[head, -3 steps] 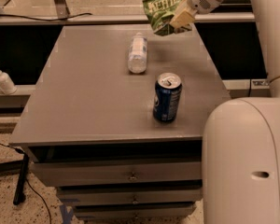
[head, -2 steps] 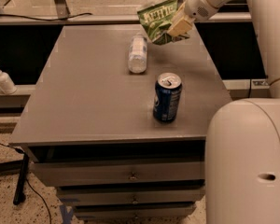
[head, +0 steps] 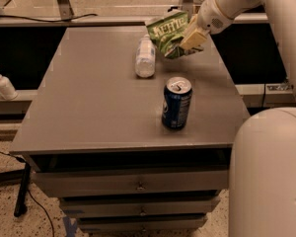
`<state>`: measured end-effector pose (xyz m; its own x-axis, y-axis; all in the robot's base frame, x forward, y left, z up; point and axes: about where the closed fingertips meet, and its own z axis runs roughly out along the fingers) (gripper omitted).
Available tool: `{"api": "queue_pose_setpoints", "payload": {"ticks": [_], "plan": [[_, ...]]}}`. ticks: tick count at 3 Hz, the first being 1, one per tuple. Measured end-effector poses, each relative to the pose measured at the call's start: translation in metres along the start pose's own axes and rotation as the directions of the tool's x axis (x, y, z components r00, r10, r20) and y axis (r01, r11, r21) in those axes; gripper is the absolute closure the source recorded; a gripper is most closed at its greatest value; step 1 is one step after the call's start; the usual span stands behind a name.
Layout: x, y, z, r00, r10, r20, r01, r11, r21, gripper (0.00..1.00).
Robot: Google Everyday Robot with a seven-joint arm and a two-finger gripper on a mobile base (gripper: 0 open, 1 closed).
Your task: Move green jalapeno chip bag near blue plastic bottle
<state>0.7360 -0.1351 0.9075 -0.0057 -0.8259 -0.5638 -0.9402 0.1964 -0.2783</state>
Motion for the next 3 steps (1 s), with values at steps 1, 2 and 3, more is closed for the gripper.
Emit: {"api": "queue_pose_setpoints", "payload": {"ticks": [1, 2, 3], "plan": [[0.0026, 0.0063, 0.0043, 1.0, 0.003, 0.003, -0.003, 0.9999, -0.01, 0.82], [0.0022, 0.0104, 0.0073, 1.0, 0.001, 0.01, -0.001, 0.9999, -0.012, 0.59], [-0.0004, 0.0125, 0.0119, 1.0, -0.003, 0.017, 0.004, 0.9998, -0.019, 0.36]]}}
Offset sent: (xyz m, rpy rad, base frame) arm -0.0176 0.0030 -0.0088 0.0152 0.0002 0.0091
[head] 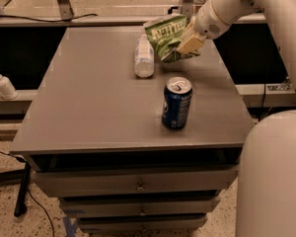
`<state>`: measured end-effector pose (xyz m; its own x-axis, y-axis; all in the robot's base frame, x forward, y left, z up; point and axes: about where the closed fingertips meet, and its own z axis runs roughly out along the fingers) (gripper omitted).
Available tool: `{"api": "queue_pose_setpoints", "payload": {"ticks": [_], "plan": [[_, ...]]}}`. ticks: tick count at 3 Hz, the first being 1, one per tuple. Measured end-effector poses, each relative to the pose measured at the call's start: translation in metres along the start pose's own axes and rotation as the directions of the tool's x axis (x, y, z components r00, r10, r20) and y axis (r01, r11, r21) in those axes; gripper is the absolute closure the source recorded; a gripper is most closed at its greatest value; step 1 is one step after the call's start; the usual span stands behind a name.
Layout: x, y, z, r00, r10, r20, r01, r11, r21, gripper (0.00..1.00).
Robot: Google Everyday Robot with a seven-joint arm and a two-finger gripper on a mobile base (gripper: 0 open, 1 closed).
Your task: Move green jalapeno chip bag near blue plastic bottle
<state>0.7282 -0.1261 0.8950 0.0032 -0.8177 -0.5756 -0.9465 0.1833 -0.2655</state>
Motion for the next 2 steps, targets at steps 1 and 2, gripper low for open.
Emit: {"api": "queue_pose_setpoints", "payload": {"ticks": [1, 2], "plan": [[-0.0041, 0.0004, 0.0039, 1.0, -0.006, 0.002, 0.006, 1.0, -0.006, 0.12], [-0.0093, -0.0002, 0.0058, 1.0, -0.015, 0.004, 0.015, 0.9998, -0.011, 0.0]]}}
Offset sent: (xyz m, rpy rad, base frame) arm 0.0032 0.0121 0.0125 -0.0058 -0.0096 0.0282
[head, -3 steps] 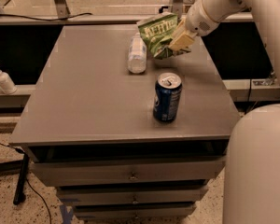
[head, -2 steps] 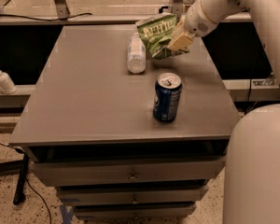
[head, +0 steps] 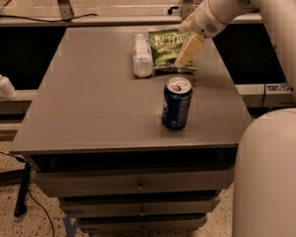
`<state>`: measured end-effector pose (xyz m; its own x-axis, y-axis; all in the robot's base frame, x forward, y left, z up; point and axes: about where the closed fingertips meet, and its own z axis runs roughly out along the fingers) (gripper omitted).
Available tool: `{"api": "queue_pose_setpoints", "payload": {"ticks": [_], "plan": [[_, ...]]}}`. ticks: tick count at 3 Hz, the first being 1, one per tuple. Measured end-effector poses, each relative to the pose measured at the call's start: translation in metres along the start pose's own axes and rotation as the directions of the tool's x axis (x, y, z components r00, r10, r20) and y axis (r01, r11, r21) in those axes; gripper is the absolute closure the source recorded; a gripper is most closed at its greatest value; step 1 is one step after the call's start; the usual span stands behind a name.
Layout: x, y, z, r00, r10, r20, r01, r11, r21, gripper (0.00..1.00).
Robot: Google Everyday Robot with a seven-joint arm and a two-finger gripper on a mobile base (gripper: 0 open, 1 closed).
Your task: Move green jalapeno chip bag near blue plastic bottle
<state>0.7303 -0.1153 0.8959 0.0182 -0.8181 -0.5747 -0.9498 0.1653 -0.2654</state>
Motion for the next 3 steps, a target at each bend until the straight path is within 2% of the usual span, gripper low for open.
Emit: {"api": "queue_pose_setpoints", "payload": {"ticks": [1, 2, 3], "plan": [[0.0, 0.0, 0.0, 1.0, 0.0, 0.0, 0.0, 1.0, 0.0, 0.0], [-0.013, -0.001, -0.001, 1.0, -0.006, 0.028, 0.005, 0.9997, 0.023, 0.0], [-0.027, -0.004, -0.011, 0.997, -0.024, 0.075, 0.019, 0.9969, 0.076, 0.0]]}}
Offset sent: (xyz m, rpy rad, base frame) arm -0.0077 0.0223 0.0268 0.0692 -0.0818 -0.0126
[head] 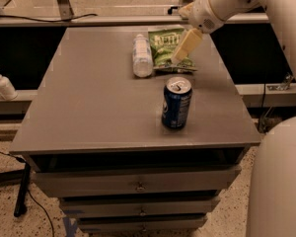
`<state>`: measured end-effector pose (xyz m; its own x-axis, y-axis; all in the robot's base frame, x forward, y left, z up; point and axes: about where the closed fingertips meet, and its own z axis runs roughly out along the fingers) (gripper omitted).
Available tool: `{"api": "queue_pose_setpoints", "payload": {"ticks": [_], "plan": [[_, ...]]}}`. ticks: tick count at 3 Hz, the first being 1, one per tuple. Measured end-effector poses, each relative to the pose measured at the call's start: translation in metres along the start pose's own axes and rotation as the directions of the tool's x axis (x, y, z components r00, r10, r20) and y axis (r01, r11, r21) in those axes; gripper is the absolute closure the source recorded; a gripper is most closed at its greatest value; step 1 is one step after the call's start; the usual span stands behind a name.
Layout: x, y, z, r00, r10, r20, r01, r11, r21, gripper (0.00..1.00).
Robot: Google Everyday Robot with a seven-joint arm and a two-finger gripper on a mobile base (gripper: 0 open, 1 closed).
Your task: Move green jalapeno chip bag near blue plastic bottle
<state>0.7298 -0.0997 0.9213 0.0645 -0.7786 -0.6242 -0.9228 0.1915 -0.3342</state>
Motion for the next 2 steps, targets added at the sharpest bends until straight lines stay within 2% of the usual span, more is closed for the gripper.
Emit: {"api": "queue_pose_setpoints", "payload": {"ticks": [1, 2], "plan": [[-0.007, -0.004, -0.039, 1.0, -0.025, 0.015, 0.024, 0.9956, 0.09, 0.0], [-0.013, -0.003, -0.106, 0.999, -0.053, -0.001, 0.052, 0.9757, 0.213, 0.0]]}}
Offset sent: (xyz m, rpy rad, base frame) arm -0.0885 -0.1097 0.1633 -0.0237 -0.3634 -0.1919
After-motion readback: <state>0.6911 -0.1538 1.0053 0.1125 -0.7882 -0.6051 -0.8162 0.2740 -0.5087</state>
